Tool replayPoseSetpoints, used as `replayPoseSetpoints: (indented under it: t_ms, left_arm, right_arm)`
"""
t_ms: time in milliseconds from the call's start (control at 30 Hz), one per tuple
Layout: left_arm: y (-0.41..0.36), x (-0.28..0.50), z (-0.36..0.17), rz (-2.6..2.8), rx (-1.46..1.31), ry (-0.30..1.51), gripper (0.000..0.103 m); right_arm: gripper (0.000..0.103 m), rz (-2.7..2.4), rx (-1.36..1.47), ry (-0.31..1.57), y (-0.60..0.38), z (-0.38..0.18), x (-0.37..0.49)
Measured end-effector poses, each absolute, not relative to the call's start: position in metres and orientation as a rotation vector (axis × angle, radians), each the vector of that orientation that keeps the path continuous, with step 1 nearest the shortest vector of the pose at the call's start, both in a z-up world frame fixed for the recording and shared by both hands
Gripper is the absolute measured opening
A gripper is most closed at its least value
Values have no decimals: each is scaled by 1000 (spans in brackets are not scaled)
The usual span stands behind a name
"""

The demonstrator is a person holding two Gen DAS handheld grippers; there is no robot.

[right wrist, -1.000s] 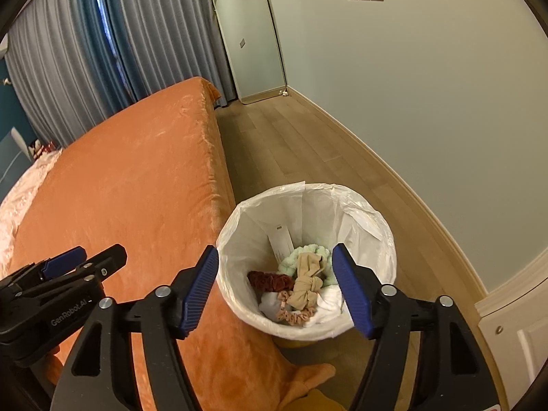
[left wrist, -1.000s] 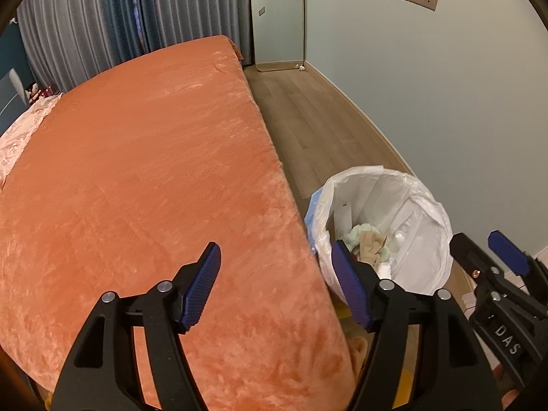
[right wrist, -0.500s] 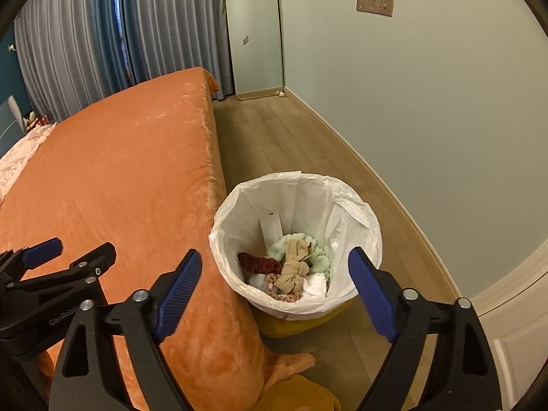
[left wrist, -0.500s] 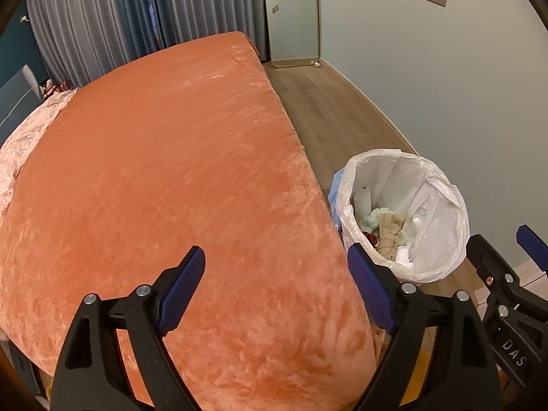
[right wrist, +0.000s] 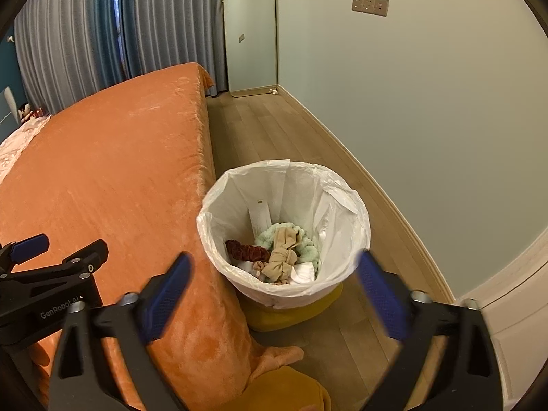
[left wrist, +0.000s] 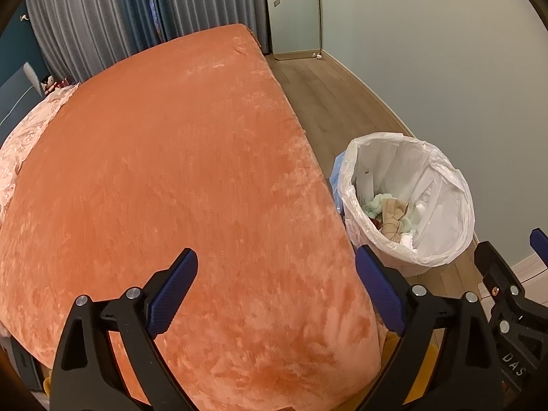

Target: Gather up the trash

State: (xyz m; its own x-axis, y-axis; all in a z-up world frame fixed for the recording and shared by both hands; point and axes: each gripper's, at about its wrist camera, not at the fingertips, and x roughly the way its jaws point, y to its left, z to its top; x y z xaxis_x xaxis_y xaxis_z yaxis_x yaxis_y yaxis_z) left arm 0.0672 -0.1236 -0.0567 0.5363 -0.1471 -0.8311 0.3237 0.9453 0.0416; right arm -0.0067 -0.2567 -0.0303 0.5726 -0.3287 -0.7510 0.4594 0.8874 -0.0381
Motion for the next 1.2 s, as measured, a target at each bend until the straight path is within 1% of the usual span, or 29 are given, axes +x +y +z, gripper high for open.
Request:
replayPoseSetpoints:
  t_ms: [633, 1200]
  left_arm:
    - [-132, 57, -65, -270, 200, 949, 91]
    - [-138, 51, -71, -255, 198, 948, 91]
  right_arm:
    - [96, -488, 157, 859, -257, -37, -20]
    - [96, -507, 143, 882, -258, -46, -29]
